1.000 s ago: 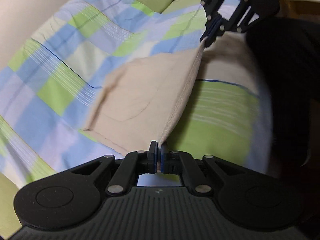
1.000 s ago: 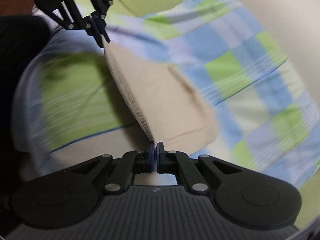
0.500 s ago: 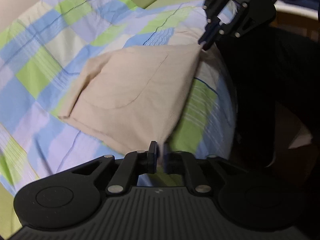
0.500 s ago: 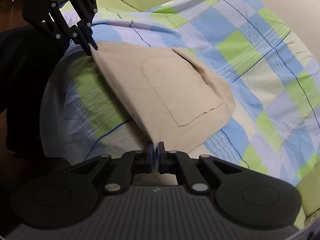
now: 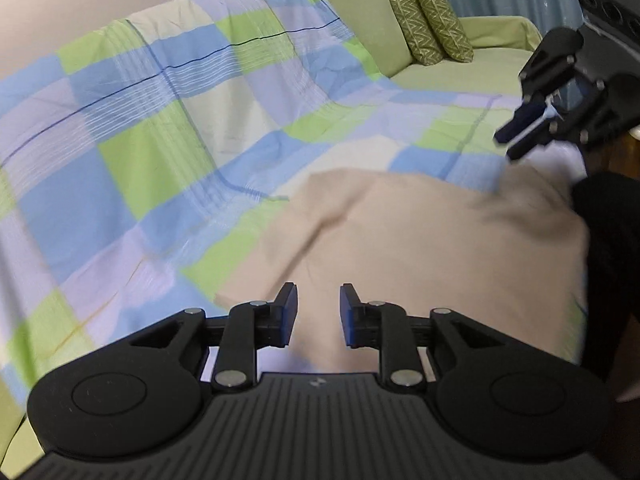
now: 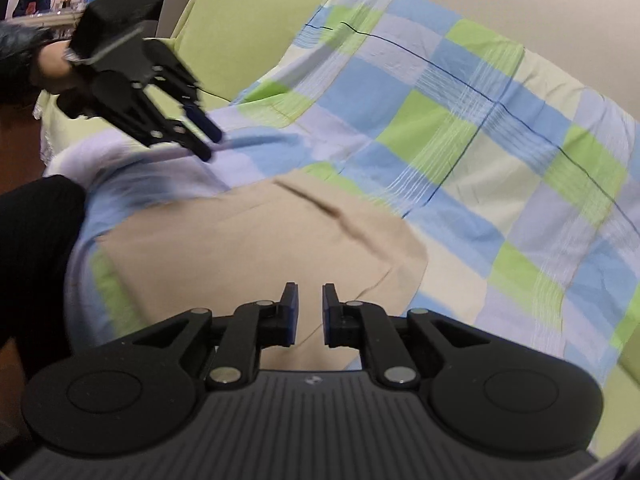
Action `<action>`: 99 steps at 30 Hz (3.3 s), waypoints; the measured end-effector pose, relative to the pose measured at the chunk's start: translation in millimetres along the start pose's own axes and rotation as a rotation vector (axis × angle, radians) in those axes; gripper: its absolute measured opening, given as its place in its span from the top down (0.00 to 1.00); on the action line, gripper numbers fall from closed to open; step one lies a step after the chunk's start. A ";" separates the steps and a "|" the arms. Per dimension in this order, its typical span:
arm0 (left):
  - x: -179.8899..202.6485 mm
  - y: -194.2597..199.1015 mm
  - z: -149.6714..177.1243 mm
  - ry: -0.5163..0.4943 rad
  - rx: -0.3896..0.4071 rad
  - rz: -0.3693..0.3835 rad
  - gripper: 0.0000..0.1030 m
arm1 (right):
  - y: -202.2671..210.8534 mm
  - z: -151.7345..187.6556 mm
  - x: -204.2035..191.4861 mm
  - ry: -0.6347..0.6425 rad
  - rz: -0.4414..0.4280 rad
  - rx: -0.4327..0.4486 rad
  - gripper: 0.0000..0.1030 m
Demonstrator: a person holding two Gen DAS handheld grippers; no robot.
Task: Fold clothes
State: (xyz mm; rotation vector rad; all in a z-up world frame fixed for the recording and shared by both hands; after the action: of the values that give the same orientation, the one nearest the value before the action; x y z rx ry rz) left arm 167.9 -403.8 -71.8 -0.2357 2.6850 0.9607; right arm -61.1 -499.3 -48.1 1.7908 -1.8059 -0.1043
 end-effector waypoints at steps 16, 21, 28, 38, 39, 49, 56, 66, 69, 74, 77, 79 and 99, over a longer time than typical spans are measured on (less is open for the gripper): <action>-110.1 -110.3 -11.2 0.018 -0.026 -0.151 0.64 | -176.6 -25.2 110.7 -0.089 0.049 -0.057 0.87; -125.7 -67.5 19.3 0.215 -0.031 -0.135 0.63 | -170.0 -11.8 114.2 -0.145 0.044 -0.061 0.75; -112.7 -49.1 53.8 0.478 -0.028 0.075 0.63 | -165.2 2.5 142.3 -0.435 -0.037 -0.036 0.74; -114.0 -90.5 42.9 0.649 0.012 0.349 0.60 | -166.2 8.3 154.8 -0.506 -0.078 -0.033 0.69; -116.9 -95.6 42.3 0.681 0.026 0.371 0.59 | -165.4 9.3 155.8 -0.520 -0.090 -0.029 0.68; -133.2 -90.9 47.1 0.775 0.086 0.363 0.78 | -167.8 18.8 173.3 -0.629 -0.145 -0.018 0.68; -127.5 -96.3 48.3 0.765 0.058 0.384 0.78 | -189.1 18.7 183.8 -0.769 -0.234 -0.021 0.70; -143.0 -89.0 54.2 0.755 0.104 0.253 1.00 | -168.5 10.4 195.9 -0.815 -0.104 0.091 0.99; -142.1 -87.4 52.9 0.802 0.107 0.299 1.00 | -176.4 17.6 193.3 -0.807 -0.091 0.053 0.98; -134.9 -95.6 55.0 0.827 0.053 0.365 0.75 | -180.9 24.6 193.9 -0.838 -0.121 0.028 0.91; -132.9 -102.3 54.3 0.867 0.062 0.400 0.75 | -180.3 27.5 194.4 -0.860 -0.136 0.030 0.88; -129.8 -105.7 52.7 0.854 0.049 0.388 0.75 | -180.8 28.3 193.6 -0.864 -0.141 0.029 0.88; -125.1 -66.9 65.5 0.821 0.039 0.295 1.00 | -184.1 29.2 191.8 -0.911 -0.176 0.037 0.89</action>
State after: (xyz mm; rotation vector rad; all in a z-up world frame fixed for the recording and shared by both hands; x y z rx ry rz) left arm 316.2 -405.7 -120.8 -0.2748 3.5646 1.0554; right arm 104.3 -705.7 -88.3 2.0998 -2.2049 -1.1145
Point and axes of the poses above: each gripper's, at about its wrist camera, not at the fingertips, and y roughly against the way its jaws point, x to its right, z to its underside, the point moved 7 cm from there along -y, roughly the way its jaws point, and after that the axes turned 1 degree about x, right-handed, at the moved point
